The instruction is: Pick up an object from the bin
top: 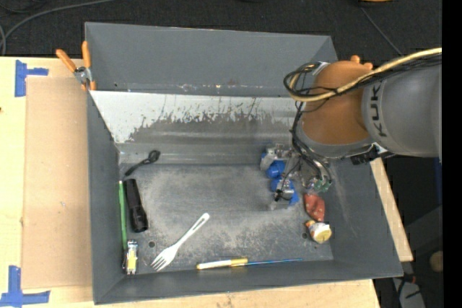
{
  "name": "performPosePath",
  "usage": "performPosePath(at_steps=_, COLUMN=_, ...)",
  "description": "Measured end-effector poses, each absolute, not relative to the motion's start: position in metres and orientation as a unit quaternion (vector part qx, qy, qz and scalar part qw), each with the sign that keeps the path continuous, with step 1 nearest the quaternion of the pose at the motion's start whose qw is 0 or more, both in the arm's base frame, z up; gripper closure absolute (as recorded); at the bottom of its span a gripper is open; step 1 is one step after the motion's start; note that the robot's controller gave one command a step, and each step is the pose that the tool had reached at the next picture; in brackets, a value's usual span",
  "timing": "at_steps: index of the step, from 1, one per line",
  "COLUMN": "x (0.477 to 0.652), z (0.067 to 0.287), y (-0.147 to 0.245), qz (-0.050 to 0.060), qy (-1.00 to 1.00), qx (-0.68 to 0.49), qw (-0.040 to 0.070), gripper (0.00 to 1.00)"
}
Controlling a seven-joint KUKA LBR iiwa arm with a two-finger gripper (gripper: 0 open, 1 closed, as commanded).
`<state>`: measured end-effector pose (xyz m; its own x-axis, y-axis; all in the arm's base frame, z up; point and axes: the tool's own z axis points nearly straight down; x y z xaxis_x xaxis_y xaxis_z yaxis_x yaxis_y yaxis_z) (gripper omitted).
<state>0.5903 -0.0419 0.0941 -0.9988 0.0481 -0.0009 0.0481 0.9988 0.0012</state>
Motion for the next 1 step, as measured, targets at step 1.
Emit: performPosePath(at_steps=1, x=0.6000, z=0.1087, y=-0.0341, qz=0.001, qy=1.000, qx=-0.025, qw=0.001, gripper=0.00)
